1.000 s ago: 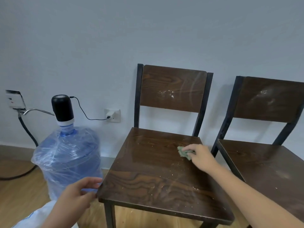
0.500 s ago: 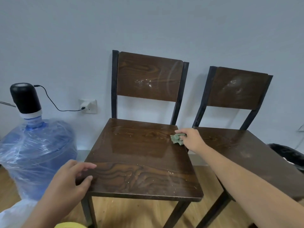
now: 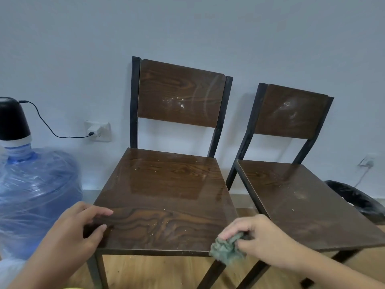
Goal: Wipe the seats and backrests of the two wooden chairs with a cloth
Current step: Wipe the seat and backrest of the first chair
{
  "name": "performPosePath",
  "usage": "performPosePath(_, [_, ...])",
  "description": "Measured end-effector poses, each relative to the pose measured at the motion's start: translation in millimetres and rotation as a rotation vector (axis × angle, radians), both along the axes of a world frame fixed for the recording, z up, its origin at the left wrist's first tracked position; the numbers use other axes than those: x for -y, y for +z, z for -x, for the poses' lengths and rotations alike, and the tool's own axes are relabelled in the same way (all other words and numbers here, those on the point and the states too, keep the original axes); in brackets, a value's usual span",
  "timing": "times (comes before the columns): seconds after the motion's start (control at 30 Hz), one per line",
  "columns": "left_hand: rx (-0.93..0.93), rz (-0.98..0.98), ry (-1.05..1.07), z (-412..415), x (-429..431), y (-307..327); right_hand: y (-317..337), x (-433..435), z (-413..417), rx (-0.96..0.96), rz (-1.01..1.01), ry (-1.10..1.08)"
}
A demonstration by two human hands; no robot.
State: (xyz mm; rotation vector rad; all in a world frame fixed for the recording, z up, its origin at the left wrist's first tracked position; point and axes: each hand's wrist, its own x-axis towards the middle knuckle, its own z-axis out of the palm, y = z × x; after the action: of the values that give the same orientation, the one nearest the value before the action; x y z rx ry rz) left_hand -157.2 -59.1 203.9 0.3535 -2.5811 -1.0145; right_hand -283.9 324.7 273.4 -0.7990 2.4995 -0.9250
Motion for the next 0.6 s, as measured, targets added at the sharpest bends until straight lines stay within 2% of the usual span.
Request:
performPosePath(0.1, [-0.007, -0.002, 0.003, 1.3, 3.0, -1.9, 1.4, 7.1, 50.2, -0.209, -0.016, -0.217])
performPosePath(0.17, [-0.030, 0.015, -0.001, 1.9, 3.8, -2.1, -10.4, 13.8, 72.8, -0.310, -0.041, -0.259])
performPosePath(0.33, [-0.043, 0.002, -0.016, 0.7, 1.5, 0.6, -37.7, 8.3, 30.3, -0.355, -0.091, -0.135])
performPosePath(0.43, [-0.039, -0.006, -0.004, -1.8, 1.9, -1.0, -29.1, 3.7, -2.7, -0.270, -0.107, 0.004])
performPosePath(0.5, [-0.028, 0.000, -0.001, -3.3, 2.7, -1.8, -18.1, 14.5, 10.9, -0.225, -0.101, -0.039])
performPosePath(0.6, [-0.019, 0.004, 0.012, -3.9, 3.1, 1.3, -8.7, 55.8, 66.6, -0.316, -0.017, -0.234])
